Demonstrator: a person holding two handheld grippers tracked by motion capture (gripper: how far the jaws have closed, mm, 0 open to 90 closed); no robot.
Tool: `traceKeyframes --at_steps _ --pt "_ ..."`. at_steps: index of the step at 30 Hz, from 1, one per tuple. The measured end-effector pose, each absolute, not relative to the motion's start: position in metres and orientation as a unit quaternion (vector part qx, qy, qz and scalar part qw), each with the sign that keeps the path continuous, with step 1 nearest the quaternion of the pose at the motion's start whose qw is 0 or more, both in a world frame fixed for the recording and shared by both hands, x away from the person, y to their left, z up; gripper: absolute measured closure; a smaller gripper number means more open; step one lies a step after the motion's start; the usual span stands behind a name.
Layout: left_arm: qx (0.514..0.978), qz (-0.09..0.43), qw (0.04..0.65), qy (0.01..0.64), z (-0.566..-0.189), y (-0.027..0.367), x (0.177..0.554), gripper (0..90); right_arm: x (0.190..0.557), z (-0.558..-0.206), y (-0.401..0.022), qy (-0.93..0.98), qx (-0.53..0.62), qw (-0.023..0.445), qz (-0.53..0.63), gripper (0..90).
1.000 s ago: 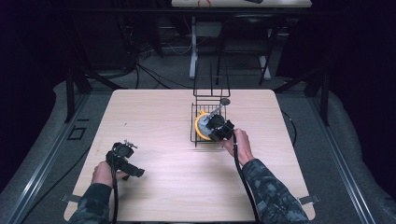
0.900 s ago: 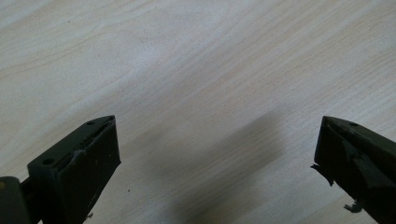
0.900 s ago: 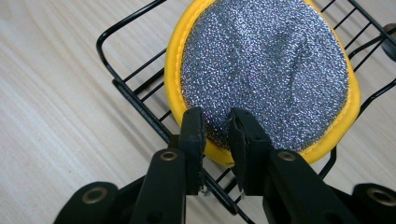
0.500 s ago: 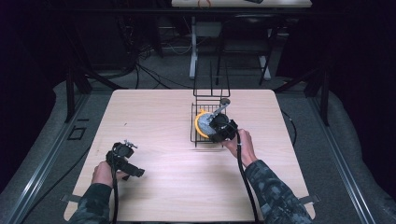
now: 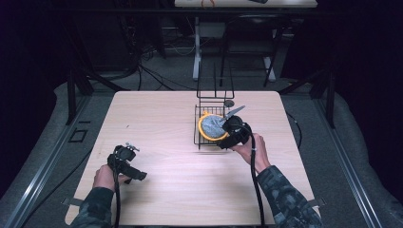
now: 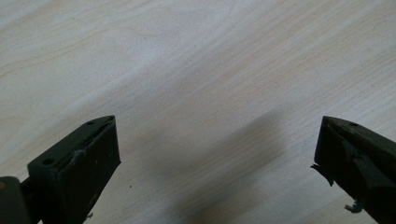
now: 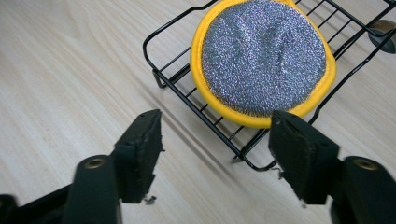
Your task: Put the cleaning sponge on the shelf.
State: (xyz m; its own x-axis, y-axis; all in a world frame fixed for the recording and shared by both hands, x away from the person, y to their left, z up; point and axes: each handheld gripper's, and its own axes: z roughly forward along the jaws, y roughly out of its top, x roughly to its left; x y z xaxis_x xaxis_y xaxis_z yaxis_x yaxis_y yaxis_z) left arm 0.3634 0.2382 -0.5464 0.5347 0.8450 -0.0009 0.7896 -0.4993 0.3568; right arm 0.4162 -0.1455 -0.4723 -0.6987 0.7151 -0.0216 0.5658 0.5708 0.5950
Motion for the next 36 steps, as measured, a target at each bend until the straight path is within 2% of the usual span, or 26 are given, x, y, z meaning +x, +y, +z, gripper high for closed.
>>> traceKeyframes --at_steps 5,6,8,13,16,36 --pt "0.861 0.085 0.158 0.476 -0.547 0.24 0.364 0.1 0.413 -0.47 -0.152 0.878 0.367 0.124 0.283 20.9" --pt "0.861 0.085 0.158 0.476 -0.547 0.24 0.364 0.1 0.411 -0.469 -0.154 0.879 0.367 0.129 0.275 16.5" --pt "0.86 0.085 0.16 0.477 -0.547 0.24 0.364 0.1 0.41 -0.468 -0.154 0.88 0.366 0.129 0.272 15.3" --pt "0.862 0.089 0.16 0.474 -0.546 0.24 0.363 0.1 0.4 -0.464 -0.164 0.882 0.372 0.133 0.257 4.9" --pt "0.864 0.092 0.157 0.47 -0.545 0.238 0.363 0.1 0.395 -0.46 -0.175 0.878 0.379 0.135 0.258 1.6" --pt "0.863 0.089 0.16 0.472 -0.546 0.238 0.363 0.1 0.364 -0.461 -0.251 0.848 0.444 0.154 0.247 0.0"
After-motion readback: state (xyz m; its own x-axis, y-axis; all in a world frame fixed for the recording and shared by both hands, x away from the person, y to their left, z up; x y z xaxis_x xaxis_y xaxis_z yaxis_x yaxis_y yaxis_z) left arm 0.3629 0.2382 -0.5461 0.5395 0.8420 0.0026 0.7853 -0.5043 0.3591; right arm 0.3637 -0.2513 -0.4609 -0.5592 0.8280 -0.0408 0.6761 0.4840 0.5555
